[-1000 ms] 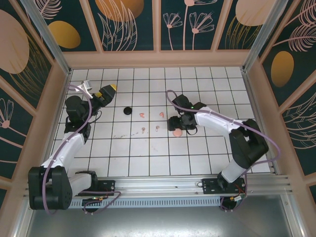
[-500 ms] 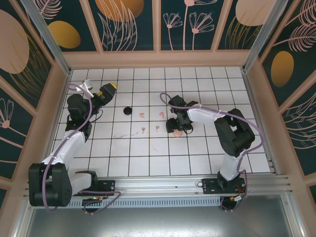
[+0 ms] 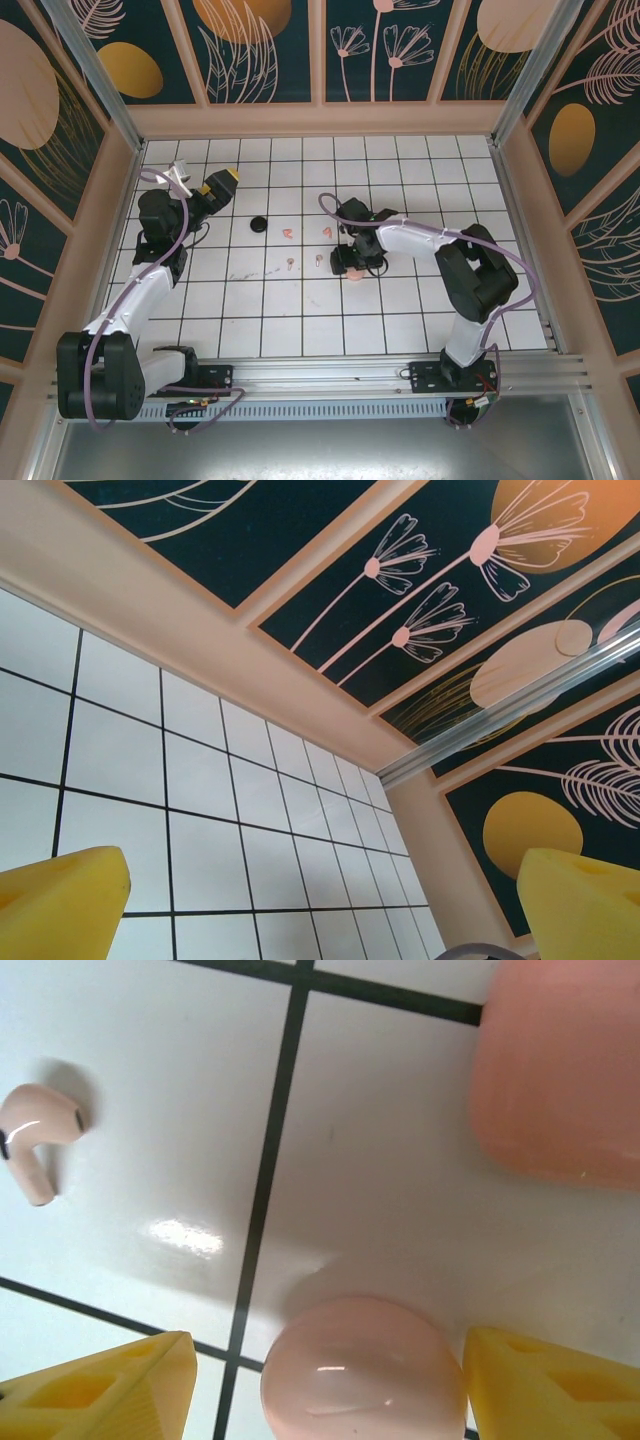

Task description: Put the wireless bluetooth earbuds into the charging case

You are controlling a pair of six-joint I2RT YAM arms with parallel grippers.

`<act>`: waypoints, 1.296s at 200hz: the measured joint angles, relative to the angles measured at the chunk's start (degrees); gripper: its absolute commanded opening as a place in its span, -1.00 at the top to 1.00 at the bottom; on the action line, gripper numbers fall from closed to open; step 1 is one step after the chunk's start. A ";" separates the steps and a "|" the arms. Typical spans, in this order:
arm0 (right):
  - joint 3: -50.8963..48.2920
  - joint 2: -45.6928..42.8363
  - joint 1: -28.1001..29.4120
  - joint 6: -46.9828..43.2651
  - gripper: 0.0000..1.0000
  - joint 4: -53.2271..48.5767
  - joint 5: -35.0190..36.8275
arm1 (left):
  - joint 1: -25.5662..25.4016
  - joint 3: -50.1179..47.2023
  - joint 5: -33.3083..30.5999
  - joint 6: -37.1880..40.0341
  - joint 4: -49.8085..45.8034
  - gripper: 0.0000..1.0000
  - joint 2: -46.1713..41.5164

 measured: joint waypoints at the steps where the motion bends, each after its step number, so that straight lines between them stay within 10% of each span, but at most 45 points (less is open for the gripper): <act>1: 0.00 -0.02 0.02 0.02 -0.44 0.00 0.04 | 0.00 0.00 0.00 0.02 -0.02 -0.97 0.00; 180: 0.87 2.51 2.86 -5.79 -0.30 -2.99 7.30 | -4.83 2.99 7.61 6.12 -0.20 -0.97 2.56; 259: 2.03 2.84 2.86 -7.23 0.29 -3.48 6.80 | -6.38 3.43 10.14 7.32 -1.14 -0.97 5.16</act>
